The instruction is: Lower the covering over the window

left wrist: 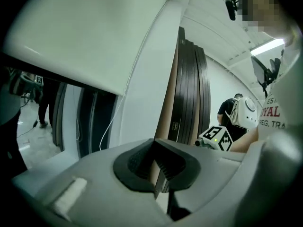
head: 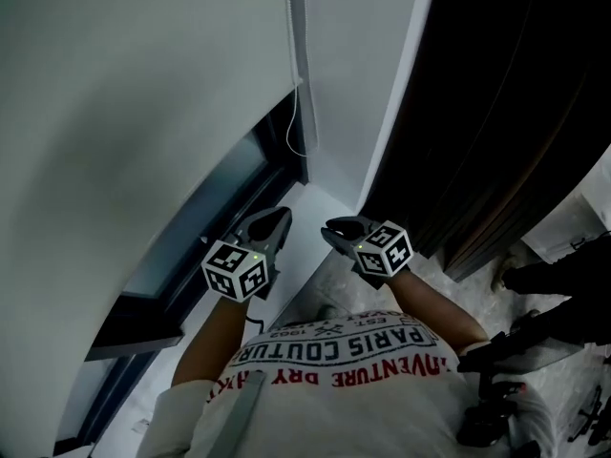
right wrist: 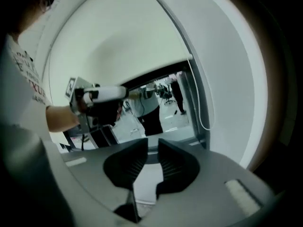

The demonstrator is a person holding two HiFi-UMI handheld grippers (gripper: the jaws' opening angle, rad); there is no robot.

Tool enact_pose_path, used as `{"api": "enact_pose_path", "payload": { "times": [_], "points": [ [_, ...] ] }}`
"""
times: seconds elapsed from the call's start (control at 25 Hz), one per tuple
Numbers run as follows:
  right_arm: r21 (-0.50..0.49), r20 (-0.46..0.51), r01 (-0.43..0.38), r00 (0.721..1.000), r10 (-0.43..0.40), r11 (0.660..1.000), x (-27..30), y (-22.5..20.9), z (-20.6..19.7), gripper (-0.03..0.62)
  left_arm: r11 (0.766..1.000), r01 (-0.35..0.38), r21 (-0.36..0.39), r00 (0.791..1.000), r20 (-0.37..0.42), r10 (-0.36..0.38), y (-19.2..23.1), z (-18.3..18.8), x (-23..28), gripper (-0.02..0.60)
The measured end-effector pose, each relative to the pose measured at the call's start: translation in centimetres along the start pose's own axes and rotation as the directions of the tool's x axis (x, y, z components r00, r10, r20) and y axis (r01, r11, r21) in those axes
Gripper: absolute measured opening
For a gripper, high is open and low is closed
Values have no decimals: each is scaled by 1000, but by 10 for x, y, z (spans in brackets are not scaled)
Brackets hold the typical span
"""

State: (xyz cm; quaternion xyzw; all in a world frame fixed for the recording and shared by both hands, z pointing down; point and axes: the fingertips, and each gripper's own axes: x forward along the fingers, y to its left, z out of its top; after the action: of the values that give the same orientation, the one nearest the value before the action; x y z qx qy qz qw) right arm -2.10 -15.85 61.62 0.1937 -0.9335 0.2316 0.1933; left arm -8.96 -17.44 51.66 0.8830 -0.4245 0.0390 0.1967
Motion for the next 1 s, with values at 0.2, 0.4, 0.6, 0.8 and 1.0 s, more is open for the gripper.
{"api": "enact_pose_path", "payload": {
  "times": [0.2, 0.4, 0.6, 0.8, 1.0],
  "points": [
    [13, 96, -171, 981, 169, 985, -29, 53, 19, -2, 992, 115, -58, 993, -3, -115, -46, -22, -22, 4],
    [1, 169, -209, 964, 206, 978, -49, 80, 41, -2, 989, 145, -4, 989, -36, -145, -77, -27, -41, 4],
    [48, 173, -225, 961, 214, 973, -52, 94, 41, -2, 994, 97, -54, 994, -44, -100, -79, -26, -63, 3],
    [107, 168, -221, 965, 202, 969, -56, 101, 37, 0, 994, 73, -82, 995, -67, -79, -83, -27, -69, 3],
    [143, 204, -240, 957, 208, 960, -67, 117, 43, 0, 992, 80, -94, 995, -54, -85, -94, -21, -79, 3]
  ]
}}
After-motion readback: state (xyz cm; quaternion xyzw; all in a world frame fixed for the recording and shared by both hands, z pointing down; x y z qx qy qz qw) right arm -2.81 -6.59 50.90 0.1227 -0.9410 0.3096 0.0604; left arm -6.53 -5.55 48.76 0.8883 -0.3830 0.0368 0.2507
